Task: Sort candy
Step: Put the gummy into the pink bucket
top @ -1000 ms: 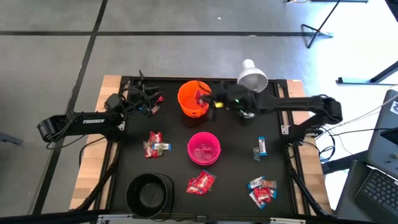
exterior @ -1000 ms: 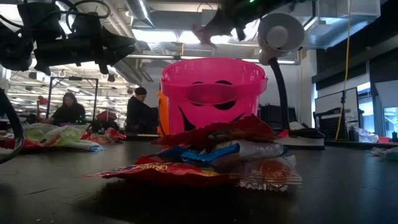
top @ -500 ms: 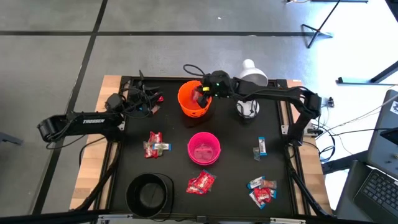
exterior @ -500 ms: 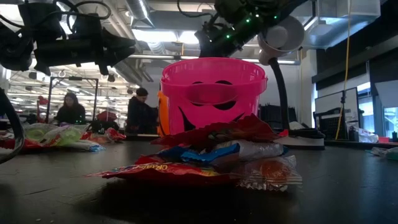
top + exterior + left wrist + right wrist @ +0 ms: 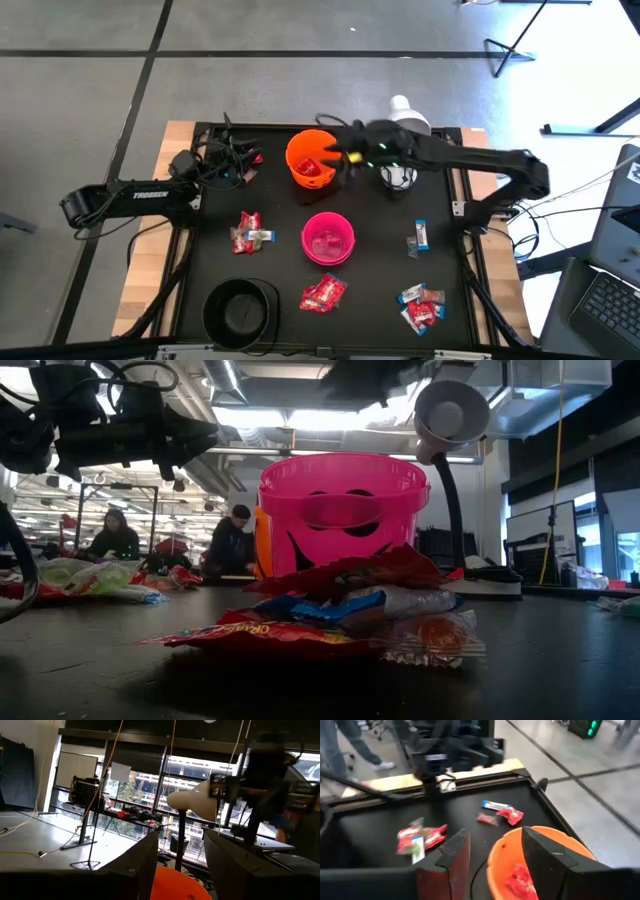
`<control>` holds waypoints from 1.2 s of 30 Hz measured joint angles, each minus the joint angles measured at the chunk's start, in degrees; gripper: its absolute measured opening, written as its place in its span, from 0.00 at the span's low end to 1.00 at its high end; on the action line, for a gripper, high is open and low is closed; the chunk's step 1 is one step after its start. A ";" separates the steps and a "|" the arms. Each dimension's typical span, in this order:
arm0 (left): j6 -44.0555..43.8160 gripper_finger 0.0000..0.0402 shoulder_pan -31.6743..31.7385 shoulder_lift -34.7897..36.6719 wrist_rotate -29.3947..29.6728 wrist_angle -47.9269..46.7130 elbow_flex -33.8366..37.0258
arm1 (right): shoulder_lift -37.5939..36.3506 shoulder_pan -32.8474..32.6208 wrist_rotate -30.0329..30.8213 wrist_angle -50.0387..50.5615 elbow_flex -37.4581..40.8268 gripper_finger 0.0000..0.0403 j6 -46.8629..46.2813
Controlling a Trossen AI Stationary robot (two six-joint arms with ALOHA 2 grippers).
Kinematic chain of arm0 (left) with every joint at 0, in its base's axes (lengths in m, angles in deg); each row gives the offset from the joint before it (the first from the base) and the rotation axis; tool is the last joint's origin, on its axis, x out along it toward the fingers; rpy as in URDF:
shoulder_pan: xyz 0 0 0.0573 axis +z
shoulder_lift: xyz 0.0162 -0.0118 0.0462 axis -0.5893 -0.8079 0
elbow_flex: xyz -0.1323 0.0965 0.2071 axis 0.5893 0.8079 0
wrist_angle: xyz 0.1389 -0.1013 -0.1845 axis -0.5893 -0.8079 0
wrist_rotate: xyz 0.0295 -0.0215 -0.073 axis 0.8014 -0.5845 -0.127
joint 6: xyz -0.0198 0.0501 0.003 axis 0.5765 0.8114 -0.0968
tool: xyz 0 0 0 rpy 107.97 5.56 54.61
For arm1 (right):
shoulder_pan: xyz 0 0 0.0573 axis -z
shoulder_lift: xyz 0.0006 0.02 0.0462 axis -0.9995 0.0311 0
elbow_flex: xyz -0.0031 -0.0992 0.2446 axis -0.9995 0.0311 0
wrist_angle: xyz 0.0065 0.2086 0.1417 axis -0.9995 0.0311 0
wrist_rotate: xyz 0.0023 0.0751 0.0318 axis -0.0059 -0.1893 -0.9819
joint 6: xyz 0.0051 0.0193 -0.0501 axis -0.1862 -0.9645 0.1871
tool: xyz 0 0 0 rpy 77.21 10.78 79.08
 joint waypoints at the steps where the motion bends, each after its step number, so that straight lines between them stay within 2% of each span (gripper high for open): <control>1: 0.00 0.38 -0.01 0.00 0.00 0.00 0.00 | -1.65 -1.90 1.62 1.65 -0.01 0.44 0.35; 5: 0.00 0.38 -0.01 0.00 -0.02 -0.07 0.00 | -6.69 -10.03 8.68 10.95 -0.01 0.44 0.31; 9: -0.02 0.38 0.00 0.00 -0.02 -0.04 0.00 | -8.52 -17.27 14.38 20.88 -0.03 0.44 -3.26; 13: 0.00 0.38 -0.01 0.01 -0.07 -0.15 0.00 | -8.54 -22.29 16.14 27.88 1.75 0.44 -8.80; 21: 0.00 0.38 0.00 0.02 -0.02 -0.39 0.00 | -9.62 -26.42 16.06 27.34 11.33 0.44 -14.89; 29: 0.00 0.38 0.00 0.02 -0.02 -0.41 0.00 | -14.00 -26.52 14.10 17.23 21.66 0.44 -16.65; 36: 0.00 0.38 0.00 0.02 -0.02 -0.41 0.00 | -18.13 -26.54 14.31 16.87 27.08 0.44 -20.05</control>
